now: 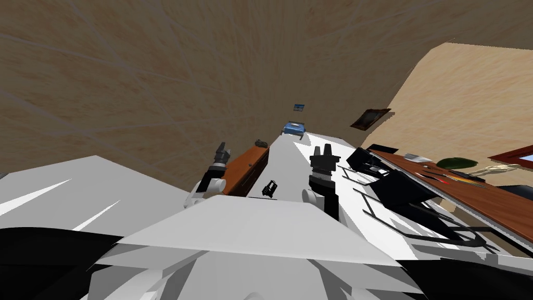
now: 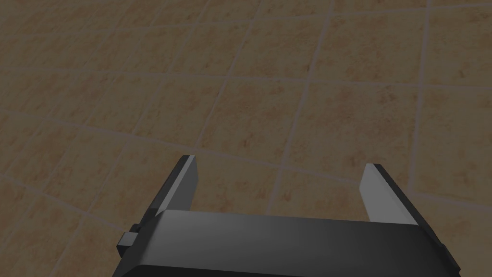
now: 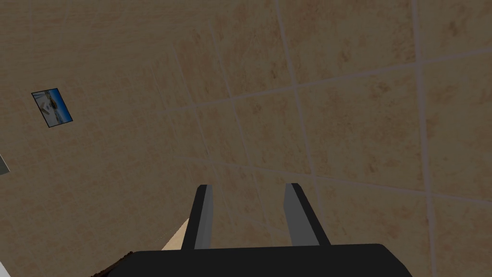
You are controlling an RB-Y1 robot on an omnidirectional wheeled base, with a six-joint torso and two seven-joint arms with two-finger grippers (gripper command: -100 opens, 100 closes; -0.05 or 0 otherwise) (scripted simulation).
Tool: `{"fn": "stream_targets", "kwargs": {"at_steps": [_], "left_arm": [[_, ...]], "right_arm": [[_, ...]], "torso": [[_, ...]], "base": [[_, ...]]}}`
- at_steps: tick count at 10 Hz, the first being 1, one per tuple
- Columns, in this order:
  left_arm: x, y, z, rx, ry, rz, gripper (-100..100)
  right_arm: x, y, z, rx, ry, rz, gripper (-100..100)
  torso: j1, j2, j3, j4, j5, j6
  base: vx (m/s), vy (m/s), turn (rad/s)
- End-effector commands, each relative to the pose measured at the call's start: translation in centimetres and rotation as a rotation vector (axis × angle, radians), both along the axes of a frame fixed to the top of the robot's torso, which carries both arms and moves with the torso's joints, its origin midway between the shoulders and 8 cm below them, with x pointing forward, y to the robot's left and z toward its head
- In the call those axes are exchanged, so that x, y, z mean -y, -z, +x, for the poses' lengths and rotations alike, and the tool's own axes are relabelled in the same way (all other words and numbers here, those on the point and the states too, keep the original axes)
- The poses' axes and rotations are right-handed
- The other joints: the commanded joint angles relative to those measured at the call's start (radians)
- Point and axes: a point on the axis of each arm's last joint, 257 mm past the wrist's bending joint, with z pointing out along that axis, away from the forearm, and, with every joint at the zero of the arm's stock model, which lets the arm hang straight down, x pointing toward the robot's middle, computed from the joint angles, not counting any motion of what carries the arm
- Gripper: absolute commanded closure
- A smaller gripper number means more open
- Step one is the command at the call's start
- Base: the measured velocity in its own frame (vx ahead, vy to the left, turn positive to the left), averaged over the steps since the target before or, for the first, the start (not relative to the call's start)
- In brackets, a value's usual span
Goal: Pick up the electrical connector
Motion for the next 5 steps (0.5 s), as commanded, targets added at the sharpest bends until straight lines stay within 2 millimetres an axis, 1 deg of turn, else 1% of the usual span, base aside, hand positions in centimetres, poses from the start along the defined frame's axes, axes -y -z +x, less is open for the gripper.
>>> {"fn": "stream_targets", "kwargs": {"at_steps": [1, 3, 5], "left_arm": [[-0.5, 1.1, 0.7, -0.027, -0.001, -0.011, -100], [-1.9, 3.8, 2.3, -0.103, -0.007, -0.046, -100], [-3.3, 6.8, 3.7, -0.186, -0.017, -0.087, -100]], "right_arm": [[0.0, 0.0, 0.0, 0.0, 0.0, 0.0, 0], [0.0, 0.0, 0.0, 0.0, 0.0, 0.0, 0], [0.0, 0.0, 0.0, 0.0, 0.0, 0.0, 0]], "torso": [[0.0, 0.0, 0.0, 0.0, 0.0, 0.0], [0.002, -0.001, 0.0, 0.0, 0.0, 0.0], [0.0, -0.001, -0.001, 0.0, 0.0, 0.0]], "base": [[0.001, -0.038, 0.017], [0.008, -0.037, 0.041], [0.021, -0.068, 0.056]]}}
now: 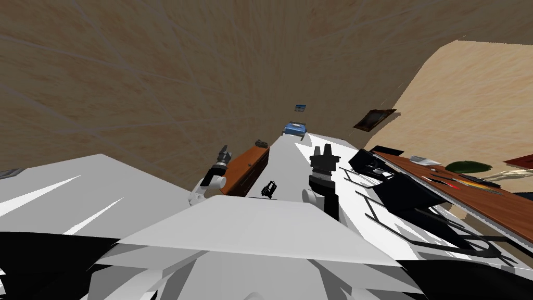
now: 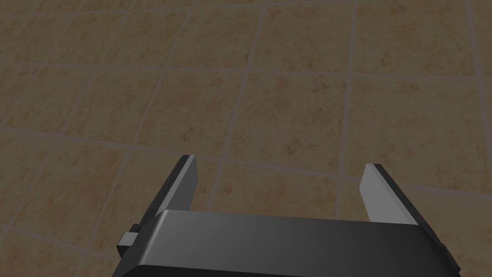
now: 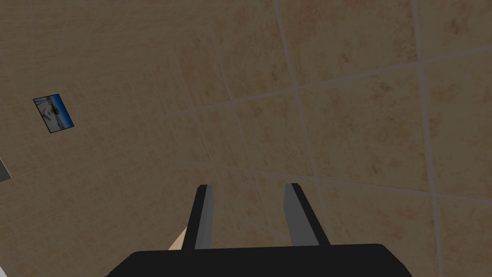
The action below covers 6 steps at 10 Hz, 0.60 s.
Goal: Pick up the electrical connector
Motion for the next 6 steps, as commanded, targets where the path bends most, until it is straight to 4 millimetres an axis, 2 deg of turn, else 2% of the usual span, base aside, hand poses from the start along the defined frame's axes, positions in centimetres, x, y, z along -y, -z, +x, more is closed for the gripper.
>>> {"fn": "stream_targets", "kwargs": {"at_steps": [1, 4, 6], "left_arm": [[-0.5, 1.3, 0.4, -0.038, -0.005, -0.018, -100], [-2.1, 5.8, 2.3, -0.159, -0.022, -0.085, -100], [-2.7, 8.5, 2.8, -0.229, -0.033, -0.113, -100]], "right_arm": [[0.0, 0.0, 0.0, 0.0, 0.0, 0.0, 0], [0.0, 0.0, 0.0, 0.0, 0.0, 0.0, 0], [0.0, 0.0, 0.0, 0.0, 0.0, 0.0, 0]], "torso": [[0.0, 0.0, 0.0, 0.0, 0.0, 0.0], [0.001, -0.001, 0.0, 0.0, 0.0, 0.0], [0.002, -0.001, -0.001, 0.0, 0.0, 0.0]], "base": [[0.028, -0.053, 0.019], [0.039, -0.053, 0.04], [0.034, -0.04, 0.025]]}}
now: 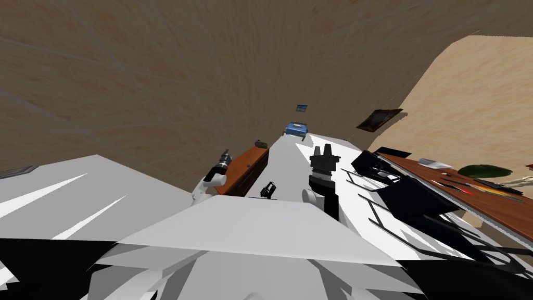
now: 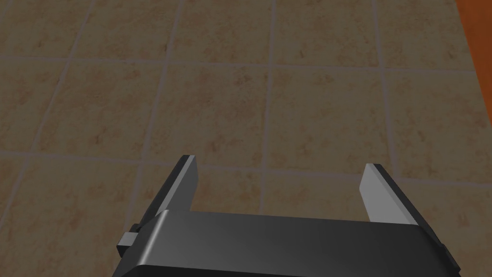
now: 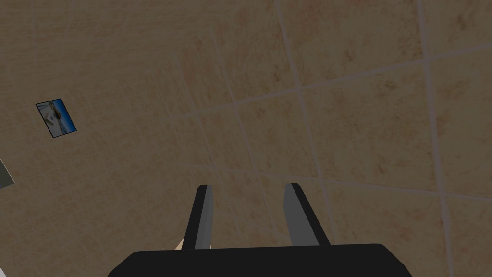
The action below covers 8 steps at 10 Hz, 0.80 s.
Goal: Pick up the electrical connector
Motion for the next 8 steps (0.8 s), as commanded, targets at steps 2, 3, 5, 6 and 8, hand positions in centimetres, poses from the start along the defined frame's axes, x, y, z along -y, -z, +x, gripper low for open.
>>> {"fn": "stream_targets", "kwargs": {"at_steps": [2, 3, 5, 6, 8], "left_arm": [[-0.2, 3.4, 0.8, -0.085, -0.01, -0.04, -100], [-0.4, 4.0, 0.7, -0.096, -0.013, -0.042, -100], [-0.6, 6.1, 1.0, -0.152, -0.02, -0.068, -100], [-0.7, 8.2, 1.2, -0.207, -0.026, -0.094, -100], [-0.8, 10.4, 1.3, -0.265, -0.031, -0.119, -100]], "right_arm": [[0.0, 0.0, 0.0, 0.0, 0.0, 0.0, 0], [0.0, 0.0, 0.0, 0.0, 0.0, 0.0, 0], [0.0, 0.0, 0.0, 0.0, 0.0, 0.0, 0], [0.0, 0.0, 0.0, 0.0, 0.0, 0.0, 0], [0.0, 0.0, 0.0, 0.0, 0.0, 0.0, 0]], "torso": [[0.001, 0.0, 0.0, 0.0, 0.0, 0.0], [0.0, -0.001, 0.0, 0.0, 0.0, 0.0], [-0.001, -0.001, 0.0, 0.0, 0.0, 0.0], [0.0, -0.001, 0.0, 0.0, 0.0, 0.0], [0.0, -0.001, 0.0, 0.0, 0.0, 0.0]], "base": [[0.036, -0.031, 0.015], [0.039, -0.039, 0.014], [0.044, -0.037, 0.016], [0.053, -0.043, 0.021], [0.042, -0.034, 0.026]]}}
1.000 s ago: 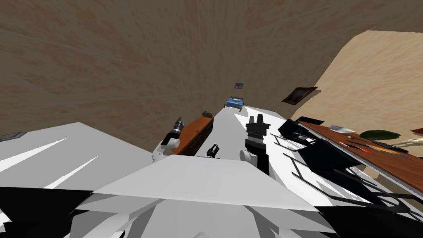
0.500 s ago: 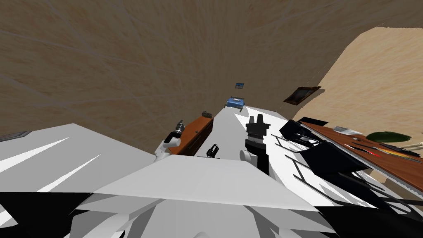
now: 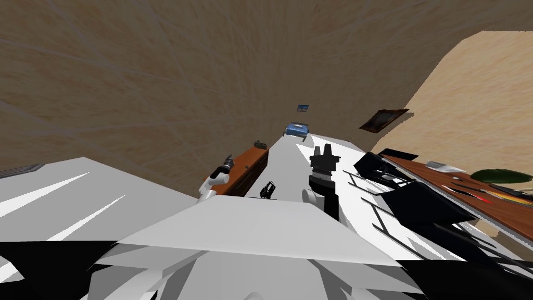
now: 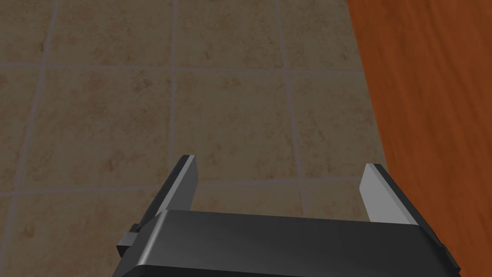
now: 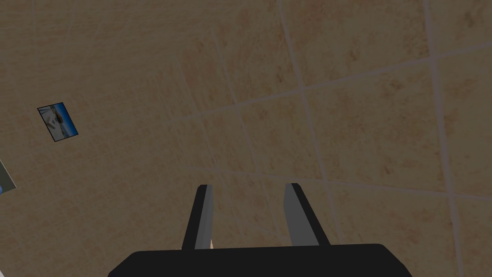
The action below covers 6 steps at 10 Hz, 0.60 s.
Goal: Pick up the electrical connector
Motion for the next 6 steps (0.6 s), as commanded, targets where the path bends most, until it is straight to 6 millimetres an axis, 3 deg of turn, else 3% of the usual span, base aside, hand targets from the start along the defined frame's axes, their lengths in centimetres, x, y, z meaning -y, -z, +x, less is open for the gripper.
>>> {"fn": "stream_targets", "kwargs": {"at_steps": [1, 6], "left_arm": [[0.1, 2.3, 0.2, -0.067, -0.003, -0.033, -100], [1.0, 9.7, -0.8, -0.27, -0.011, -0.103, -100]], "right_arm": [[0.0, 0.0, 0.0, 0.0, 0.0, 0.0, 0], [0.0, 0.0, 0.0, 0.0, 0.0, 0.0, 0]], "torso": [[0.0, 0.0, 0.0, 0.0, 0.0, 0.0], [0.0, -0.002, -0.002, -0.001, 0.0, 0.0]], "base": [[0.104, -0.054, 0.028], [0.089, -0.043, 0.011]]}}
